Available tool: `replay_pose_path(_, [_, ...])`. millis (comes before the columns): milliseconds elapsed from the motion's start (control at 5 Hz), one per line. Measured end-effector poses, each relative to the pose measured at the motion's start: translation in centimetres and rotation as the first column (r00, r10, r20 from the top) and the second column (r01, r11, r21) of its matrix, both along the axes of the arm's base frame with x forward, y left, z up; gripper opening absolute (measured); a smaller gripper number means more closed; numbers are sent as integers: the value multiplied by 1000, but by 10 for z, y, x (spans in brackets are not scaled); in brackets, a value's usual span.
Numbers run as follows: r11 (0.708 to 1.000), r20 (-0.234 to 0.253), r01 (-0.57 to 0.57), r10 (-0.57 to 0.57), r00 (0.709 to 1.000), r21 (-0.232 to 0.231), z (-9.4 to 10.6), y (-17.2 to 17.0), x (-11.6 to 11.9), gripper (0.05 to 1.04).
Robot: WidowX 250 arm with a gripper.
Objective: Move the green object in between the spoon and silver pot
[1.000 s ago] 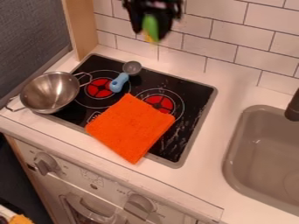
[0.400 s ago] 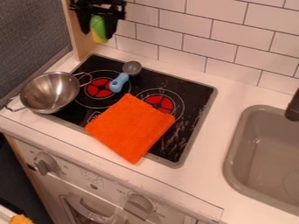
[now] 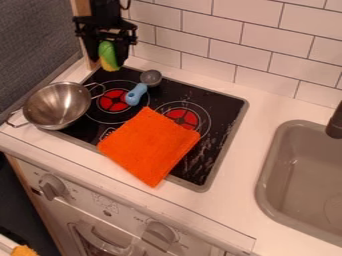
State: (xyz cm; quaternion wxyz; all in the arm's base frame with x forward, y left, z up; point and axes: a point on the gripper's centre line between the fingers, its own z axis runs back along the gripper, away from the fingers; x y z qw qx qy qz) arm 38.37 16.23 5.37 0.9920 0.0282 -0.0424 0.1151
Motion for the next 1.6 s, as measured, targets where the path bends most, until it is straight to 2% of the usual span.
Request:
replay_pose_path(200, [1000, -28, 0, 0, 1000, -13, -21, 2, -1, 726])
replay_pose_path(400, [1000, -59, 2, -2, 998, 9, -29, 4, 0, 789])
replay_pose_path(600, [1000, -72, 26, -25, 997, 10, -29, 0, 4, 1005])
replay_pose_path(800, [999, -87, 51, -49, 995, 18, -29, -3, 3, 1005])
replay_pose_path(1200, [997, 71, 67, -70, 995, 43, 45, -15, 11, 1001])
replay_pose_path(1400, [996, 78, 89, -90, 993, 6, 45, -24, 11, 1001])
replay_pose_path(1600, [993, 76, 120, -119, 990, -3, 45, -29, 11, 1001])
